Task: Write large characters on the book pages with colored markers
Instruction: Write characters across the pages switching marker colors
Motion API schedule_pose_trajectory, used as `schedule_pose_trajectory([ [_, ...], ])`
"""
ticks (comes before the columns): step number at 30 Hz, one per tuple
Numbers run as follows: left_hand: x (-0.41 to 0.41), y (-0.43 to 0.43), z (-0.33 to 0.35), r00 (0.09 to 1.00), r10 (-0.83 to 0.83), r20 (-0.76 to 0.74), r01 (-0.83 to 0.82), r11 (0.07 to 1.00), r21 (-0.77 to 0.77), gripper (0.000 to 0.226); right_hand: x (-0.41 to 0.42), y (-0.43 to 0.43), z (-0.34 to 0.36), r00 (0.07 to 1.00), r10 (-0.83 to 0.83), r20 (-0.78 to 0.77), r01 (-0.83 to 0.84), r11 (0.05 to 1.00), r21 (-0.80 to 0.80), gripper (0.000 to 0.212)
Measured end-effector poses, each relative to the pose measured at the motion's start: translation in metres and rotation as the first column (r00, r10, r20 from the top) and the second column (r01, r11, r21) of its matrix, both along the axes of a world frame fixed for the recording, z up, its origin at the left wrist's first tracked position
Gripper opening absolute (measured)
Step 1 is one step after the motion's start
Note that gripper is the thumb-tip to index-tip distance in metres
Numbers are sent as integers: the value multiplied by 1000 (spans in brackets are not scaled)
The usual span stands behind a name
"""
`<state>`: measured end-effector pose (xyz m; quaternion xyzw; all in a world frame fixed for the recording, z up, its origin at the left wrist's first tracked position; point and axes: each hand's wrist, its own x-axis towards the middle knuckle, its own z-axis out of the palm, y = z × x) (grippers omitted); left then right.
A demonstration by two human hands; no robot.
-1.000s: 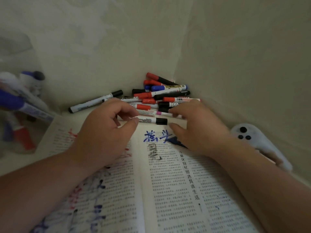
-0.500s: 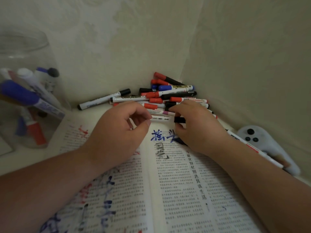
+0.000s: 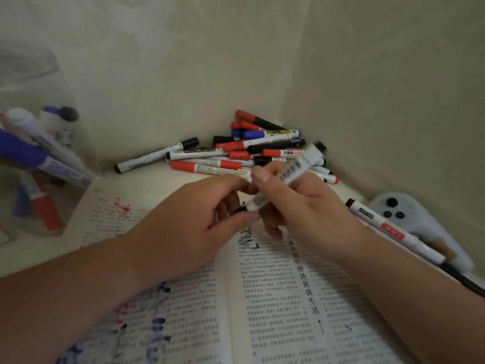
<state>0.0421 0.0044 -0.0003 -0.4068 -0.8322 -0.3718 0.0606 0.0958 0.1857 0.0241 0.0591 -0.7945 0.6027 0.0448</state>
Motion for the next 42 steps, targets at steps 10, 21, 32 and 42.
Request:
schedule_pose_trajectory([
  [10,8,-1,2,985,-141,96,138,990,33,24,3,5,1,981,79,-175,-102,987,-124,11],
  [21,9,1,10,961,-82,263,50,991,126,31,4,13,4,986,25,-163,-64,970,-236,11],
  [32,2,-3,5,913,38,406,-20,999,-48,28,0,32,3,958,184,222,-135,967,-217,11],
  [42,3,-4,5,919,61,390,-40,997,-62,26,-12,46,-11,978,26,208,-27,1000,0,8],
])
